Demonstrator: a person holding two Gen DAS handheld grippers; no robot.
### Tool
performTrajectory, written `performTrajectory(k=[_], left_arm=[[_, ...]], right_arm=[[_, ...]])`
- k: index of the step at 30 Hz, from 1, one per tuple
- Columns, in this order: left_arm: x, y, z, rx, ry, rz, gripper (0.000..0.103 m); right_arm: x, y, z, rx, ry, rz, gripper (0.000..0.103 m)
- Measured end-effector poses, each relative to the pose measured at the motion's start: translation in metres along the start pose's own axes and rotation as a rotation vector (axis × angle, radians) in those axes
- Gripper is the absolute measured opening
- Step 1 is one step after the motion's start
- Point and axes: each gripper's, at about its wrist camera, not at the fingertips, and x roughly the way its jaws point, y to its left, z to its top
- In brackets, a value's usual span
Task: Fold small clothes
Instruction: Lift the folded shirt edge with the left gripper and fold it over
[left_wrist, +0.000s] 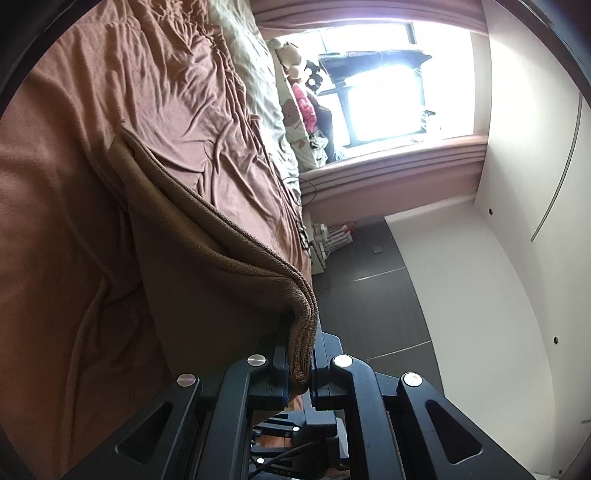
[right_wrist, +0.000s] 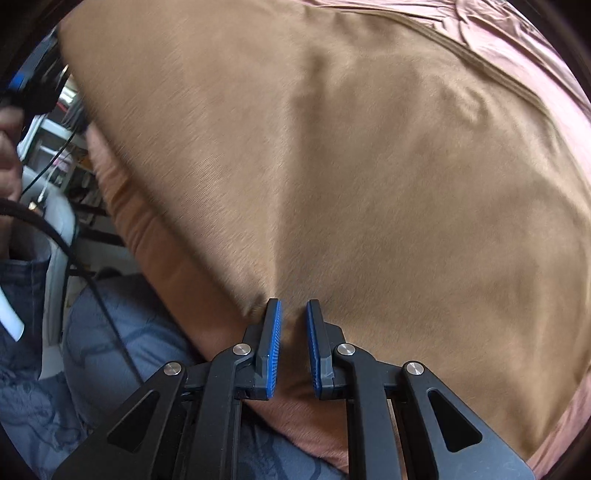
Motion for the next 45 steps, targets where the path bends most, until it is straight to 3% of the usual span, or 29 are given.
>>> performTrajectory(k=[4,7,12,16,25,37,45], left_arm=[[0.020,-0.014,0.001,0.033,0.041,-0.001,0.007],[0.037,-0.027,0.000,0.069,0.081,0.005,0.007],[0.065,-0.044,-0.005,0.114,0.143,0.012,0.007],[0.089,-0.058,-0.015,0.146,0.194,0.011,0.007],[0.144,-0.080,-0.047,0.222,0.328,0.050,0.007],[0.210,-0.093,-0.099,0.284,0.498,0.077,0.007],[0.256,-0.087,-0.144,0.318,0.617,0.133,0.007]], right_arm=[[-0.013,-0.012,-0.009,0.035,-0.056,0.069,0.011],[-0.039,-0.027,-0.025,0.081,-0.160,0.120,0.011],[-0.070,-0.045,-0.055,0.143,-0.281,0.126,0.013],[-0.093,-0.058,-0.091,0.189,-0.369,0.110,0.052],[-0.134,-0.088,-0.162,0.337,-0.536,0.143,0.053],[-0.153,-0.111,-0.258,0.512,-0.604,0.138,0.053],[-0.151,-0.113,-0.297,0.589,-0.586,0.143,0.053]])
